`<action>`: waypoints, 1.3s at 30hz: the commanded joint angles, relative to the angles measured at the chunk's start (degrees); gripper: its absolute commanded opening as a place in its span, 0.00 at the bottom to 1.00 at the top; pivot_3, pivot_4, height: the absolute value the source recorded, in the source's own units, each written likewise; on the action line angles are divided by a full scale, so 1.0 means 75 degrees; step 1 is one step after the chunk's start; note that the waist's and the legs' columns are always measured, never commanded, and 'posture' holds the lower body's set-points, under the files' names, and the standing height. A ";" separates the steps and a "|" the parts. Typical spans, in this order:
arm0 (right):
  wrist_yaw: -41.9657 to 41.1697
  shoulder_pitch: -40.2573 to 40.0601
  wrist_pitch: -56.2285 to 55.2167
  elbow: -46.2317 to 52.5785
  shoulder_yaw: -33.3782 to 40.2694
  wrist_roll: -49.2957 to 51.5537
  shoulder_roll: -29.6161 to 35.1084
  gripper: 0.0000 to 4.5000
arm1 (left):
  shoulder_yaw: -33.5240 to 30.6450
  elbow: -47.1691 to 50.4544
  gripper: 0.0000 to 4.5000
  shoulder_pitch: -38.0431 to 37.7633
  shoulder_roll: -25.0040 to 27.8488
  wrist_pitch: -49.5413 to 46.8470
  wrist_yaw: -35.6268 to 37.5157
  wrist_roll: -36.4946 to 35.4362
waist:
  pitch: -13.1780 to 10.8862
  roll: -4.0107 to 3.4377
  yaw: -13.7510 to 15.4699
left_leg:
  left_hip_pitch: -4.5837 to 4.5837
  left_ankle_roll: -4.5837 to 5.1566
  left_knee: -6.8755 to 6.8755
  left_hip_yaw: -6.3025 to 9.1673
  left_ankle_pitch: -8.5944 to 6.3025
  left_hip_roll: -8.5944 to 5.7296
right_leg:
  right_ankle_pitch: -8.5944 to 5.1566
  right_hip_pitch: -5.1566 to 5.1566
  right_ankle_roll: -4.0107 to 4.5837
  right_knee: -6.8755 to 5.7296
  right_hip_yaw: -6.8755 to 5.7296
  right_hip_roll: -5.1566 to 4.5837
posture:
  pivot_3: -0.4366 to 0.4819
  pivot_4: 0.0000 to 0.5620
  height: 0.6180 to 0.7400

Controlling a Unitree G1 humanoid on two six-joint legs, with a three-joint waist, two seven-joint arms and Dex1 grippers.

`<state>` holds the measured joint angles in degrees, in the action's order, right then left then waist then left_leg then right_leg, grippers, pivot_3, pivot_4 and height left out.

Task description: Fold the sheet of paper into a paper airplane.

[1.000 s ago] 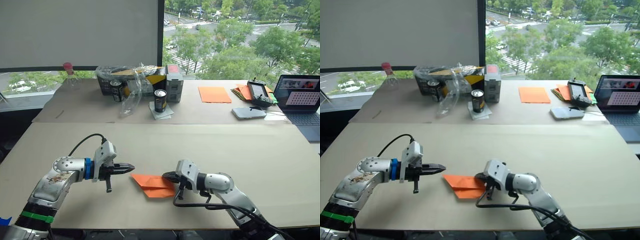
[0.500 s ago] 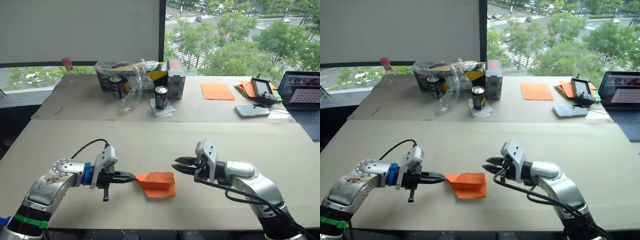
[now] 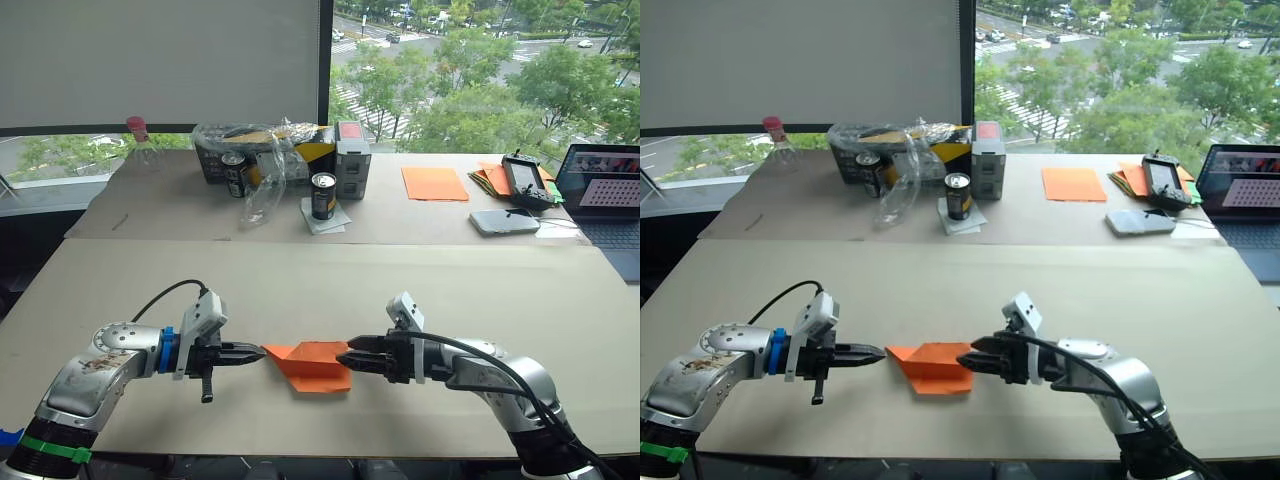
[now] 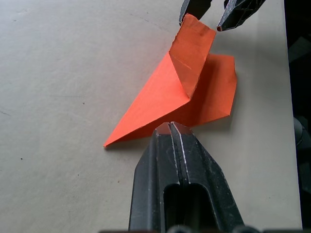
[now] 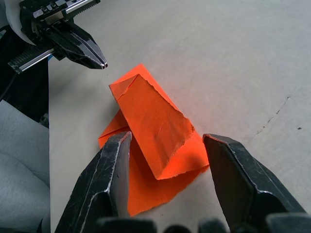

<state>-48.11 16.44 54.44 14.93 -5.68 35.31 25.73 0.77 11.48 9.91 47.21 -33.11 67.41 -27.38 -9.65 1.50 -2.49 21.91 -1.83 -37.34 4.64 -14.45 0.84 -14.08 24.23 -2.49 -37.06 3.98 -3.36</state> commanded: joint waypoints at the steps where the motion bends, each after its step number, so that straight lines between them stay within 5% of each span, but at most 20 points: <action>1: -0.0054 0.0145 0.0139 -0.0018 0.0204 0.0407 -0.0072 0.40 | -0.0284 0.0192 0.00 -0.0027 -0.0025 0.0133 -0.0114 -0.0139 | 0.0000 0.0000 0.0000 | -0.0001 0.0000 0.0000 0.0001 0.0000 0.0001 | 0.0000 0.0000 0.0000 -0.0001 -0.0001 0.0001 | 0.48 0.27 0.92; 7: -0.0434 0.0501 0.0015 -0.0186 0.0088 0.0512 0.0131 0.01 | -0.0443 0.0119 0.00 -0.0077 0.0001 0.0145 -0.0158 -0.0149 | 0.0000 0.0000 -0.0015 | -0.0001 0.0000 -0.0004 -0.0001 0.0000 0.0001 | 0.0000 0.0000 0.0000 -0.0004 0.0001 0.0000 | 0.48 0.27 0.92; 17: -0.1066 0.2388 -0.1051 -0.0978 0.0206 0.0193 0.0251 0.01 | -0.0731 0.0101 0.00 -0.0220 -0.0004 0.0151 -0.0297 -0.0212 | 0.0000 -0.0001 -0.0014 | 0.0002 0.0000 -0.0014 0.0000 0.0000 0.0001 | 0.0002 0.0001 0.0002 -0.0009 -0.0001 0.0002 | 0.48 0.27 0.92; 22: -0.1629 0.3338 -0.5217 -0.1835 -0.0535 -0.2151 0.0509 0.01 | -0.0746 0.0063 0.00 -0.0237 -0.0058 0.0216 -0.0377 -0.0197 | -0.0005 -0.0008 -0.0012 | 0.0011 0.0000 -0.0027 -0.0001 0.0000 0.0000 | 0.0007 0.0006 -0.0002 -0.0010 -0.0001 -0.0001 | 0.48 0.27 0.92; 31: -0.1058 0.2106 -1.2608 -0.3082 -0.1636 -0.5284 0.0508 0.01 | -0.0766 -0.0241 0.00 -0.0185 0.0074 0.0346 -0.0239 -0.0150 | -0.0004 -0.0006 -0.0003 | 0.0015 -0.0001 -0.0040 -0.0006 -0.0001 -0.0003 | 0.0009 0.0005 -0.0001 -0.0016 0.0000 -0.0006 | 0.48 0.27 0.92; 39: -0.0100 0.1781 -1.5490 -0.4528 -0.2183 -0.6809 0.0972 0.01 | -0.0677 -0.0472 0.00 -0.0015 0.0235 0.0414 -0.0020 -0.0144 | -0.0005 -0.0005 -0.0017 | -0.0004 -0.0002 -0.0058 -0.0009 0.0000 0.0001 | 0.0026 -0.0010 0.0006 -0.0022 0.0002 0.0000 | 0.48 0.27 0.92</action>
<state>-50.68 28.95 -58.19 -18.48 -22.07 -14.74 32.51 -3.48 7.53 8.94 48.06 -30.69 66.54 -28.24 -9.69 1.46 -2.62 21.88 -1.84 -37.78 4.57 -14.45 0.85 -13.89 24.16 -2.44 -37.23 4.00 -3.36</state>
